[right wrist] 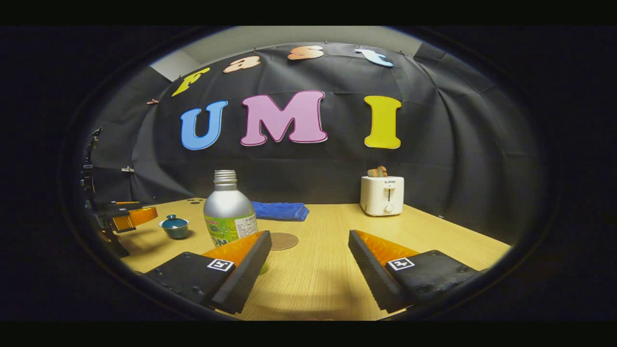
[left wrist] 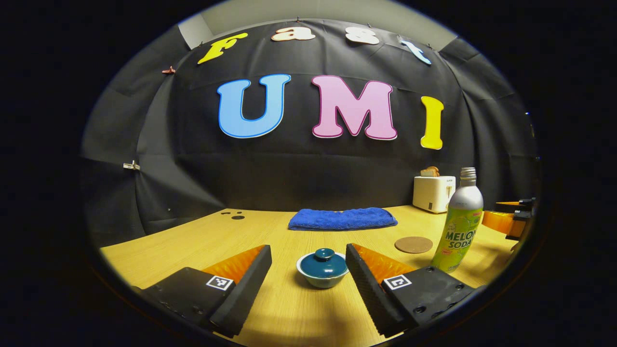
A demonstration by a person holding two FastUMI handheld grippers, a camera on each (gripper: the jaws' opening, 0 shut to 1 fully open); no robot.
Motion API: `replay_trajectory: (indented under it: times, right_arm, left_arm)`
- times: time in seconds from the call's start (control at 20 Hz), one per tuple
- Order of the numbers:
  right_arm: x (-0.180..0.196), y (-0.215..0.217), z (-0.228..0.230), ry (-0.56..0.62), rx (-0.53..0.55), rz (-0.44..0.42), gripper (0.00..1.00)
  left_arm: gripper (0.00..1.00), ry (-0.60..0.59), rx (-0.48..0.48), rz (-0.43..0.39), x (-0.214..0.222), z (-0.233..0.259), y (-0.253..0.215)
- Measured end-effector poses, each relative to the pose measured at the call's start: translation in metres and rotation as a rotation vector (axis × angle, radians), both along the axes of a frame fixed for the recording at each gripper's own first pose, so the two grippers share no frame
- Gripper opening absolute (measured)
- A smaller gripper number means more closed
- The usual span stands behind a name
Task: Open the teacup lid with one hand, grasp the water bottle and pour water into the teacup with the other hand; after pouring, place the water bottle on the coaster and then close the teacup lid.
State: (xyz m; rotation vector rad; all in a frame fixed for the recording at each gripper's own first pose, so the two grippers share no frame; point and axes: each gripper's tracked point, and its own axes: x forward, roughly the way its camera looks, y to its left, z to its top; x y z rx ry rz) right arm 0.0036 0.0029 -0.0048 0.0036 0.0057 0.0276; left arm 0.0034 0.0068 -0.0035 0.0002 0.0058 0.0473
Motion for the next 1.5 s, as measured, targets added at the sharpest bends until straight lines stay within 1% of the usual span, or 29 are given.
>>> replay_trajectory:
  times: [0.2, 0.35, 0.5, 0.6, 0.75, 0.8, 0.85, 0.9, 1.15, 1.25, 1.3, 1.4, 1.5]
  right_arm:
    - [0.000, 0.004, 0.001, -0.002, 0.001, 0.024, 1.00]
    - [0.001, 0.006, 0.000, 0.006, 0.005, 0.037, 1.00]
    - [0.002, 0.007, 0.000, 0.003, 0.003, 0.044, 1.00]
    - [0.002, 0.011, 0.000, 0.000, 0.000, 0.065, 1.00]
    - [0.002, 0.009, -0.001, 0.002, 0.002, 0.058, 1.00]
    - [0.003, 0.009, 0.000, 0.001, 0.001, 0.058, 1.00]
    - [0.002, 0.010, 0.000, 0.000, 0.000, 0.062, 1.00]
    - [0.002, 0.010, -0.001, -0.001, 0.000, 0.065, 1.00]
    - [0.003, 0.011, -0.001, 0.001, 0.001, 0.074, 1.00]
    - [0.003, 0.011, 0.000, 0.001, 0.001, 0.076, 1.00]
    - [0.003, 0.012, -0.001, 0.001, 0.001, 0.078, 1.00]
    - [0.002, 0.013, -0.001, 0.001, 0.001, 0.082, 1.00]
    - [0.002, 0.012, -0.001, 0.000, 0.001, 0.082, 1.00]
  left_arm:
    - [0.98, 0.043, 0.022, -0.045, 0.025, -0.007, -0.007]
    - [0.98, 0.088, 0.014, -0.067, 0.041, -0.011, -0.009]
    - [0.95, 0.114, 0.060, -0.063, 0.058, -0.013, -0.006]
    - [0.88, 0.125, 0.078, -0.087, 0.068, -0.013, -0.014]
    - [0.83, 0.157, 0.113, -0.124, 0.079, -0.018, -0.026]
    - [0.74, 0.169, 0.116, -0.140, 0.081, -0.022, -0.030]
    - [0.69, 0.184, 0.116, -0.148, 0.083, -0.027, -0.032]
    - [0.63, 0.195, 0.124, -0.144, 0.085, -0.028, -0.032]
    - [0.58, 0.208, 0.137, -0.130, 0.086, -0.028, -0.029]
    - [0.50, 0.212, 0.142, -0.118, 0.086, -0.029, -0.028]
    - [0.42, 0.220, 0.150, -0.108, 0.086, -0.032, -0.026]
    - [0.36, 0.227, 0.158, -0.097, 0.086, -0.031, -0.025]
    - [0.34, 0.219, 0.151, -0.092, 0.085, -0.030, -0.023]
